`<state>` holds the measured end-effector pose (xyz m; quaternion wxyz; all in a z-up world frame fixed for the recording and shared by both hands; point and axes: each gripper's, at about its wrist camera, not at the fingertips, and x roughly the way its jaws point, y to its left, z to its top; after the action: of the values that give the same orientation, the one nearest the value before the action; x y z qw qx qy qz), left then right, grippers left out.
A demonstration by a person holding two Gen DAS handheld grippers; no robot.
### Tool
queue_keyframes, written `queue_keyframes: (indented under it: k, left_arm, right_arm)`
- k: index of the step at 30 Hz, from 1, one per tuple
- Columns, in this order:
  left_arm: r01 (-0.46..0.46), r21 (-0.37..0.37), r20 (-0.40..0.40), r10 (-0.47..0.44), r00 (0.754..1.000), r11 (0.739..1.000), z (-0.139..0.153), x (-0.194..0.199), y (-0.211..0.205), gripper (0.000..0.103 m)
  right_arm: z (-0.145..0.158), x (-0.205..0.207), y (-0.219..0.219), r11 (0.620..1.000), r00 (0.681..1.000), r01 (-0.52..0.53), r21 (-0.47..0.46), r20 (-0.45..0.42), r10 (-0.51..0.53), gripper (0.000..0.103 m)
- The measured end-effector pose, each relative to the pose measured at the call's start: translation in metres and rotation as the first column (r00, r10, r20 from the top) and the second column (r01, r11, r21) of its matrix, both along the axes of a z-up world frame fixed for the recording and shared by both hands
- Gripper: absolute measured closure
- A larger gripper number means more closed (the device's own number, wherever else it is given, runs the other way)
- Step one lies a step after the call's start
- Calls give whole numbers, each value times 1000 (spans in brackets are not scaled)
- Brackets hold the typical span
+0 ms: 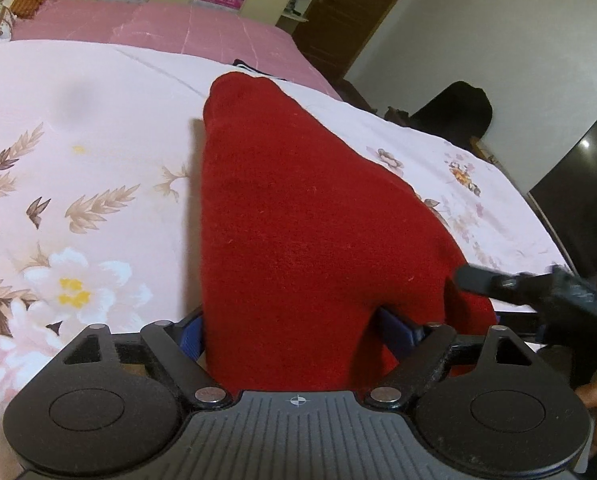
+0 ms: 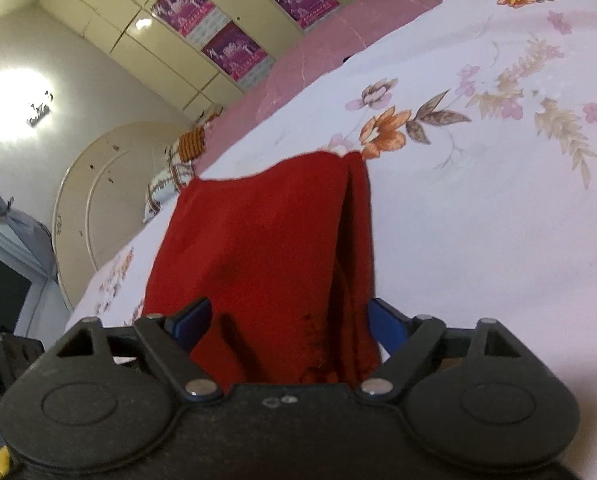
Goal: Fold small clothes
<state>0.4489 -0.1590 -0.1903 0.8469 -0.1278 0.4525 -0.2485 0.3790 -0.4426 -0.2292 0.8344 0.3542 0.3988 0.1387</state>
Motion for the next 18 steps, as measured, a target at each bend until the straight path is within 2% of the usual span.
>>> queue_keyframes:
  k: [1,2,4,5,6,7,9,12,18]
  left_arm:
    - [-3,3,2,3,1000,1000,0,0,-2,18]
    - [-8,4,1,8,1000,1000,1,-1,-4,18]
    - [-11,10,3,11,1000,1000,1,-2,-4,21]
    - [-13,13,5,13,1000,1000,2,-3,-4,25]
    - [-17,13,7,16,1000,1000,4,-3,-5,30]
    - [-19,15,11,19,1000,1000,6,-4,-6,33]
    - [-16,29,33,15,999,999,12,-6,-9,45]
    - [-14,47,67,11,998,999,21,-10,-9,54]
    - [-31,41,92,27,995,999,36,-15,3,57]
  right_arm:
    - [-4,4,3,1000,1000,-9,-16,-18,8,18]
    - [-3,6,7,999,1000,-12,-33,3,12,18]
    - [1,9,17,997,1000,-24,-80,5,24,24]
    - [2,11,23,995,999,-34,-94,2,35,39]
    - [2,12,28,994,999,-42,-100,0,42,47]
    - [4,11,30,993,999,-44,-105,3,44,51]
    - [7,9,30,994,999,-41,-103,12,42,63]
    - [18,2,36,990,998,-30,-141,45,37,67]
    - [38,0,45,991,994,-28,-132,99,41,68]
